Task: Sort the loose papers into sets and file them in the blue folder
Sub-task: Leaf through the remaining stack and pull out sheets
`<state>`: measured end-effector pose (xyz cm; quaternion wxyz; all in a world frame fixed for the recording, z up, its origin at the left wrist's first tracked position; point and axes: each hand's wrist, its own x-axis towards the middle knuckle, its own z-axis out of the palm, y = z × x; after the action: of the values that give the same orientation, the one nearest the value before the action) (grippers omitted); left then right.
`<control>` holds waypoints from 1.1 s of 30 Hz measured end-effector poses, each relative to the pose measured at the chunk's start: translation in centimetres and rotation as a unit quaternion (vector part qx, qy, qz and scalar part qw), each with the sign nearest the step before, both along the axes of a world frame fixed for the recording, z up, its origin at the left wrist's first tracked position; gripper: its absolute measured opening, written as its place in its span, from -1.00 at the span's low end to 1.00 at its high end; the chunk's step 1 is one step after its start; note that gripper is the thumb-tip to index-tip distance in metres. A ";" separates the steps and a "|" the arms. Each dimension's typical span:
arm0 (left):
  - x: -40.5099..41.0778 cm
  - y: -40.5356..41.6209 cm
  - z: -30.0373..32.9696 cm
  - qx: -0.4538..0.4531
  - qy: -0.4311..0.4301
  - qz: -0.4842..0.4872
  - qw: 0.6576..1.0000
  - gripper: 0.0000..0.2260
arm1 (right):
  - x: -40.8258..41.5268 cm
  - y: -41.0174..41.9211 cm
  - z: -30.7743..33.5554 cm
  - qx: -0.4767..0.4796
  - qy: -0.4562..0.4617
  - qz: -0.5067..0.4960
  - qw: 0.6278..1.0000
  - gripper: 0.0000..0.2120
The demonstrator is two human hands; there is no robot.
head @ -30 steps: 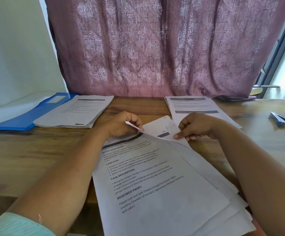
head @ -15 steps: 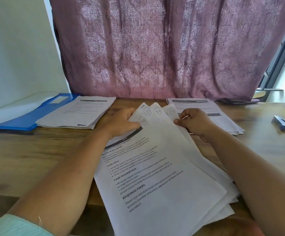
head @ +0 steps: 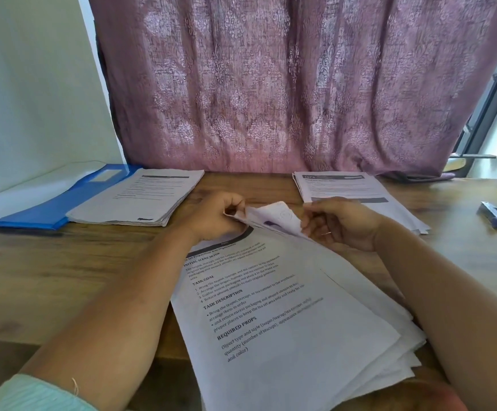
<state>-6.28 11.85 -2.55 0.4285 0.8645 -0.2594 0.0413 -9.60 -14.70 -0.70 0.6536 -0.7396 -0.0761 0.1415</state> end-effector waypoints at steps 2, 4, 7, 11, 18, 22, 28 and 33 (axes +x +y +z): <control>0.1 0.1 0.1 -0.026 0.004 -0.013 1.000 -0.66 | 0.2 -0.1 0.0 -0.085 -0.017 -0.067 0.994 -0.65; 0.1 0.3 0.3 -0.029 -0.013 -0.029 0.999 -0.61 | 0.7 -0.5 -0.3 -0.197 -0.091 -0.138 0.966 -0.68; -0.2 0.4 0.5 0.008 -0.039 -0.052 0.998 -0.69 | 1.2 -1.1 -0.8 -0.280 -0.134 -0.137 0.941 -0.86; 0.1 0.5 0.4 0.032 -0.029 -0.045 0.998 -0.74 | 0.8 0.0 -0.8 -0.333 -0.112 -0.092 0.932 -0.80; 0.6 0.6 0.0 0.031 -0.009 -0.029 0.999 -0.67 | 0.4 0.0 -0.3 -0.296 -0.124 -0.066 0.945 -0.79; 0.4 0.4 0.1 0.017 -0.006 -0.032 0.999 -0.66 | 0.5 -0.2 -0.4 -0.286 -0.159 -0.061 0.943 -0.84; 0.8 0.6 -0.1 -0.026 0.041 -0.001 0.999 -0.42 | 0.0 0.1 0.1 -0.166 -0.230 -0.049 0.958 -0.88; 0.8 0.8 -0.2 0.032 0.022 0.016 0.999 -0.71 | -0.9 0.4 0.3 -0.032 -0.047 0.111 0.992 -0.98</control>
<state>-5.52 12.62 -2.70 0.4053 0.8825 -0.2375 0.0205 -10.47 -14.33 -0.38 0.6058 -0.7527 -0.1840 0.1805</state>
